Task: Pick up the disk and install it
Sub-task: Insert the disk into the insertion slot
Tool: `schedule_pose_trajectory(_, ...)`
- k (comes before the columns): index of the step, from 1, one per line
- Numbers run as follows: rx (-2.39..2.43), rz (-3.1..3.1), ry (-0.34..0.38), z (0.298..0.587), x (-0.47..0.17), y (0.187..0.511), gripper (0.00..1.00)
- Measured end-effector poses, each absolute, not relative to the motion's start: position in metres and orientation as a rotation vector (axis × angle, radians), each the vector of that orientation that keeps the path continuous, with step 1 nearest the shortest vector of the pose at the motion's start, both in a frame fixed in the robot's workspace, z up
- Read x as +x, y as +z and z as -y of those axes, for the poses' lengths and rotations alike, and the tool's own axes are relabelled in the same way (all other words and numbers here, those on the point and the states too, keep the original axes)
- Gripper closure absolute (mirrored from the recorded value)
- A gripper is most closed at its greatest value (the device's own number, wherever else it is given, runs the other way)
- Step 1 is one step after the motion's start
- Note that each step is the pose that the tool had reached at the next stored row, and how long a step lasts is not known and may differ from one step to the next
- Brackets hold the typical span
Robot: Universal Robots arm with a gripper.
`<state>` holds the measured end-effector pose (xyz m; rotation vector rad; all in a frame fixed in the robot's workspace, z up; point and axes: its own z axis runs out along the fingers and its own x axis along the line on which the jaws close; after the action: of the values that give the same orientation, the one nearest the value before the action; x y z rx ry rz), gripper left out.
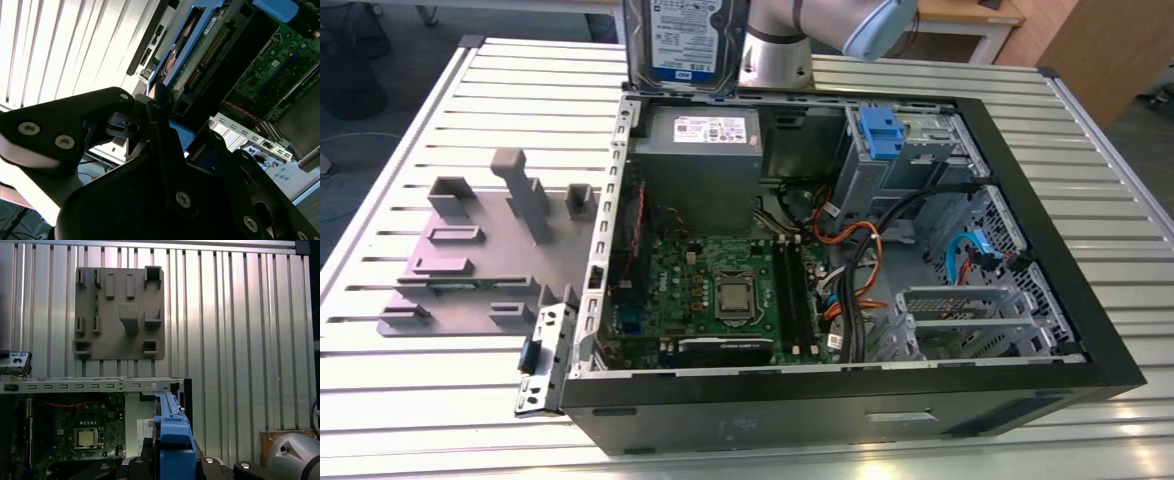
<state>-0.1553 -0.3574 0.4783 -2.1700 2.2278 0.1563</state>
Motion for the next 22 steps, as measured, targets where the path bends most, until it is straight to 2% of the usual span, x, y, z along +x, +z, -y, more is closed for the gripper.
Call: schedule_pose_trajectory(22, -2.17, -2.228, 0.156, 0.357, -0.133, 0.478, 0.63)
